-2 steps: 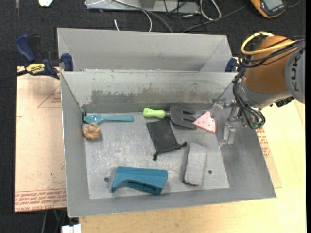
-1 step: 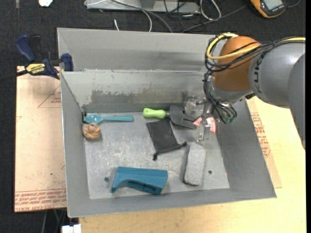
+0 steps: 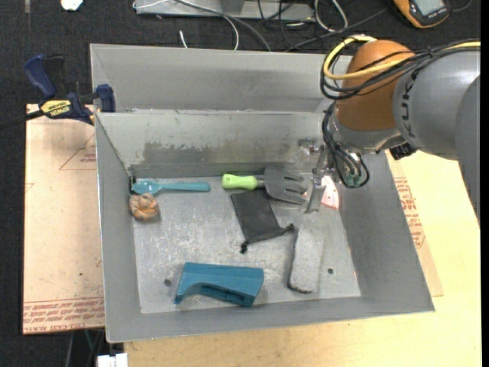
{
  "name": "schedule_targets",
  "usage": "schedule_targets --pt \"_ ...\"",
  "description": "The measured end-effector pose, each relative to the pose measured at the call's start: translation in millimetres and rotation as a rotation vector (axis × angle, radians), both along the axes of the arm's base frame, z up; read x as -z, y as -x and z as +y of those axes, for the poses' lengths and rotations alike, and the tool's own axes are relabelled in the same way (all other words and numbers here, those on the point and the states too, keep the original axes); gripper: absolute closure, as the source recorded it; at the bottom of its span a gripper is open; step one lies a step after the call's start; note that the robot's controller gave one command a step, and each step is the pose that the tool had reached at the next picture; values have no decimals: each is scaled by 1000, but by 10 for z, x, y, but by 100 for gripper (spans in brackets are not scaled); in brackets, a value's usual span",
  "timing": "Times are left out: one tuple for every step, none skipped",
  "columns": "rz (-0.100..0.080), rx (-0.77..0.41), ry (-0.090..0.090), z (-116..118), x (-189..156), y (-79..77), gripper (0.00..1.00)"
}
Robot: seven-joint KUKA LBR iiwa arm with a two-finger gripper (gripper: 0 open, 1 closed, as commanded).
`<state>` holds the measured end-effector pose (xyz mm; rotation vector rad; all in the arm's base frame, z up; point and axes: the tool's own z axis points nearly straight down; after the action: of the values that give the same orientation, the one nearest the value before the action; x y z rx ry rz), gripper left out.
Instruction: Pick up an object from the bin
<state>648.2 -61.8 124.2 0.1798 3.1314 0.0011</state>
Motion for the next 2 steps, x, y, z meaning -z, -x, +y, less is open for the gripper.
schedule_targets --pt "0 -87 -1 79 43 -17 0" --pt "-7 60 -3 221 442 -66 0"
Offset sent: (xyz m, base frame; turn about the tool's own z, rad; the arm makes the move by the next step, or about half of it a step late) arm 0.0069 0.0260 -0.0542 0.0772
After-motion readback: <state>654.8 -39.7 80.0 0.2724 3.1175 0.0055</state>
